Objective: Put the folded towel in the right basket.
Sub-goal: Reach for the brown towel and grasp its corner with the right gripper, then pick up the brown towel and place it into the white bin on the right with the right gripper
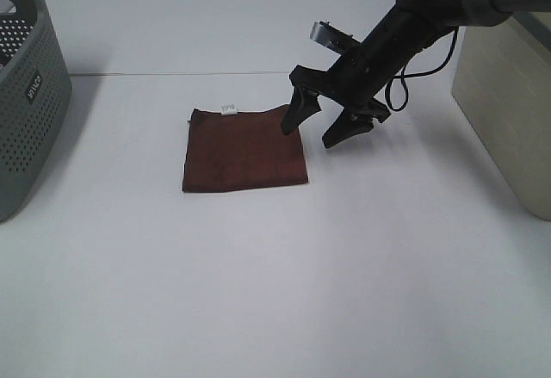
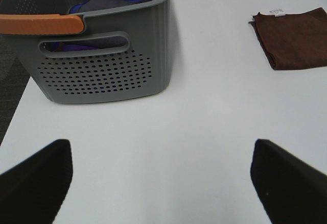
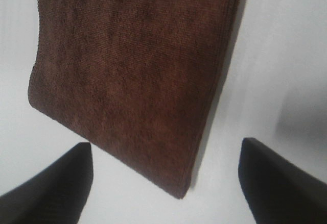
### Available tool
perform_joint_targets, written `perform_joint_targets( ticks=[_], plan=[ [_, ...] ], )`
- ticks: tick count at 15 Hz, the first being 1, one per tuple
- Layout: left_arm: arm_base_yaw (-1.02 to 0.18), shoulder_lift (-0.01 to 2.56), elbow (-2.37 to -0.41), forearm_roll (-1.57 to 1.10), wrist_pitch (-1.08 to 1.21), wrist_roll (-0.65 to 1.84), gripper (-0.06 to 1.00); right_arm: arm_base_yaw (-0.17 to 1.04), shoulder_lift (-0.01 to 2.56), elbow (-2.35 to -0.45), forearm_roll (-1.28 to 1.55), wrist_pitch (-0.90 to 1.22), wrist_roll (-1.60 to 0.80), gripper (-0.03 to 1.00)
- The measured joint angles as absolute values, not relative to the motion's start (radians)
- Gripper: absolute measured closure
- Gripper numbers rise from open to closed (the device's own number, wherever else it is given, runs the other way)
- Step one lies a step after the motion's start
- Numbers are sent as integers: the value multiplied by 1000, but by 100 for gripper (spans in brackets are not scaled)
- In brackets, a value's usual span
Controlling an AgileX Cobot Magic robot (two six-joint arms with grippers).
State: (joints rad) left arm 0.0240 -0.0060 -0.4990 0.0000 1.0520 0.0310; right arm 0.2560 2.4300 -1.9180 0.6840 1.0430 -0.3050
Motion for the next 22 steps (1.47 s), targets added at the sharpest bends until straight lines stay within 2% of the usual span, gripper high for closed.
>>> perform_joint_targets(
  ticks=[6,11,12,13,16,17,22],
  plan=[
    [24,-6,-499,0,1052,31,6,234,2533,-1997,772,1072,-315,21],
    [24,-6,-499,0,1052,31,6,288,2574,-2009,894,980,-340,24],
    [24,-6,-499,0,1052,31,6,307,2578,-2011,895,960,-340,29],
    [24,-6,-499,0,1052,31,6,319,2583,-2011,893,938,-340,41],
    [24,-6,-499,0,1052,31,6,328,2598,-2008,882,920,-332,91],
    [24,-6,-499,0,1052,31,6,328,2598,-2008,877,920,-331,94],
    [24,-6,-499,0,1052,31,6,328,2547,-2008,822,980,-331,94]
  ],
)
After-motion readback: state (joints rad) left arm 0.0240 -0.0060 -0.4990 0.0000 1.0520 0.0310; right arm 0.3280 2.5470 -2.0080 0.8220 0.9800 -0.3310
